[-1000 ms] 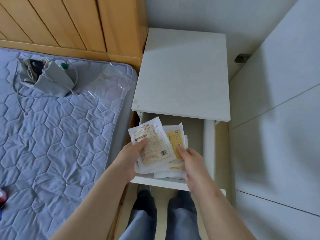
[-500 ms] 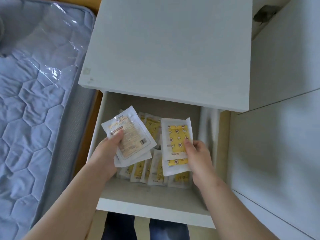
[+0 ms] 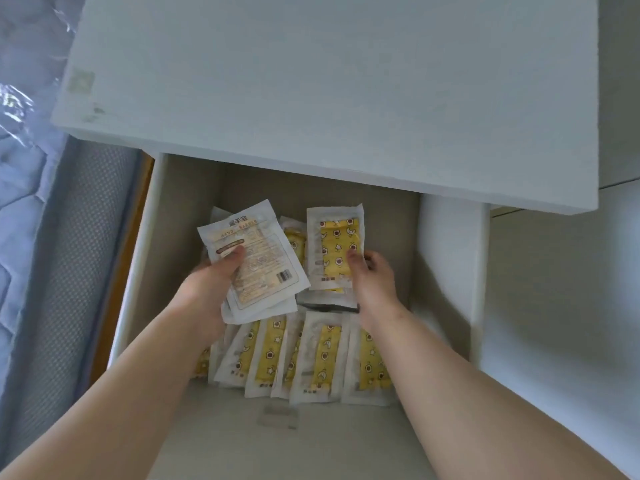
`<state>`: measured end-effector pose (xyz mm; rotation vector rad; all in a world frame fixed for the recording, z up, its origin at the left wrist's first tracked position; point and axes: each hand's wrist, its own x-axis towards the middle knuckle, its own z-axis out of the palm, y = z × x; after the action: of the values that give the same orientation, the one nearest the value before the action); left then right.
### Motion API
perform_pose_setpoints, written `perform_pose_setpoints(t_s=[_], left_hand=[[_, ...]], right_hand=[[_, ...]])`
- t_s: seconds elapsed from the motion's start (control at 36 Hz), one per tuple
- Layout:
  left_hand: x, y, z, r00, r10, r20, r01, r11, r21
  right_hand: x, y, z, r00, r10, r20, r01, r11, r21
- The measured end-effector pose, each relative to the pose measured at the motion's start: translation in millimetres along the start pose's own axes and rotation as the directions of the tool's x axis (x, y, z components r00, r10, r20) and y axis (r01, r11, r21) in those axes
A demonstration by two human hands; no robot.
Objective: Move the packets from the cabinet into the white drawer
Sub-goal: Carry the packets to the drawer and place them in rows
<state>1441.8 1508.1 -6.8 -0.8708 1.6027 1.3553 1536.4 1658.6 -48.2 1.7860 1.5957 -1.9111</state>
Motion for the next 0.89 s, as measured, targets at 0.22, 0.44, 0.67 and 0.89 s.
perform_pose_setpoints(t_s=[0.22,0.44,0.67,0.89], left_hand=[[15,-6,-4,0.999,-0.028,0.042,0.028,1.0,0.002],[15,-6,-5,0.998,-0.035,0.047,0.034,0.999,0.02],[13,-5,2,0.997,-0.037,0.062,0.034,0.999,0.039],[0,-3,19,0.995,-0.009,0.104,-0.003,0.994,0.107]], right_hand=[[18,14,5,0.985,-0.157,-0.077,0.119,0.922,-0.368],[17,8,2,0.981,-0.178,-0.082,0.101,0.815,-0.57],[6,-1,6,0.979,-0.156,0.135,0.205,0.805,-0.556],[-25,-16,4,0.942,-0.06,0.33,0.143,0.962,-0.234]])
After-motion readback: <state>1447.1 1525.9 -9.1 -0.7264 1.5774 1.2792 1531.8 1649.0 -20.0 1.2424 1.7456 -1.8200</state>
